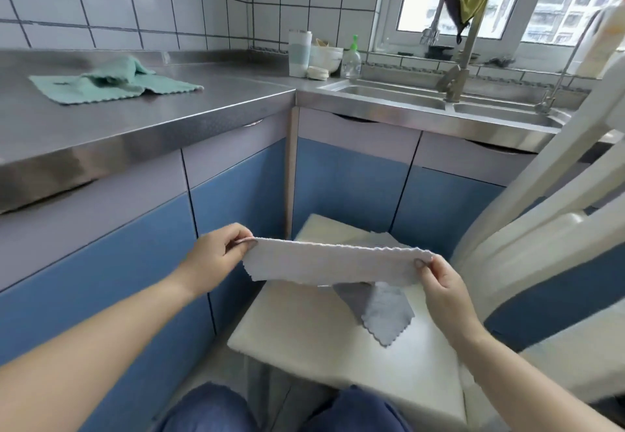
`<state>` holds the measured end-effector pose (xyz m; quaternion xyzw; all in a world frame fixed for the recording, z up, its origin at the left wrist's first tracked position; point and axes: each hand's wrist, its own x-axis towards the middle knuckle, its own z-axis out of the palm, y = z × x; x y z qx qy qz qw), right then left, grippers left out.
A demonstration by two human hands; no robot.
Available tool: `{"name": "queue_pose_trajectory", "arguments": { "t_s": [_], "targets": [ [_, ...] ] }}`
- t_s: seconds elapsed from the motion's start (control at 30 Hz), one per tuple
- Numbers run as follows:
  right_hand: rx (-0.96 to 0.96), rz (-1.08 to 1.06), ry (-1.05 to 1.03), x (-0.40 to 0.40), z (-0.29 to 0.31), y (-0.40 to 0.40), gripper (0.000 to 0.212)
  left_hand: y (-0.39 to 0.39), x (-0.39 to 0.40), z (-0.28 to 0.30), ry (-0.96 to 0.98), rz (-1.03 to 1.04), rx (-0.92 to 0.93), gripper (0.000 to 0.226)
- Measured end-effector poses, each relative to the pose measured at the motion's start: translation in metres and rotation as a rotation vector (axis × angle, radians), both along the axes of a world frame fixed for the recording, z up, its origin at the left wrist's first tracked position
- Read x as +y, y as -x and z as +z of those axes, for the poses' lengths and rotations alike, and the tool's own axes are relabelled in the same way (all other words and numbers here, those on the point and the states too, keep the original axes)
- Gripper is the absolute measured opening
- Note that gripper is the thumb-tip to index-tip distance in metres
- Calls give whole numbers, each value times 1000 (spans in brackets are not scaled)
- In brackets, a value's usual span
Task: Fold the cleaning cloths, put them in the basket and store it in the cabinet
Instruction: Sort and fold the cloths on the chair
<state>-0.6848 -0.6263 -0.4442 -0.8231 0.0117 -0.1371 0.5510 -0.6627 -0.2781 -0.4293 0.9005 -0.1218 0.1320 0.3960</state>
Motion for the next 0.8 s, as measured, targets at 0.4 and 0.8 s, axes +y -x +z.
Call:
{"name": "queue_pose_trajectory", "arguments": {
  "t_s": [0.4, 0.8],
  "targets": [
    [262, 17, 371, -20, -98, 56, 28, 67, -11, -114, -46, 40, 332, 18],
    [365, -53, 309, -19, -123, -24, 21, -8, -32, -129, 9, 207, 391, 20]
  ]
}}
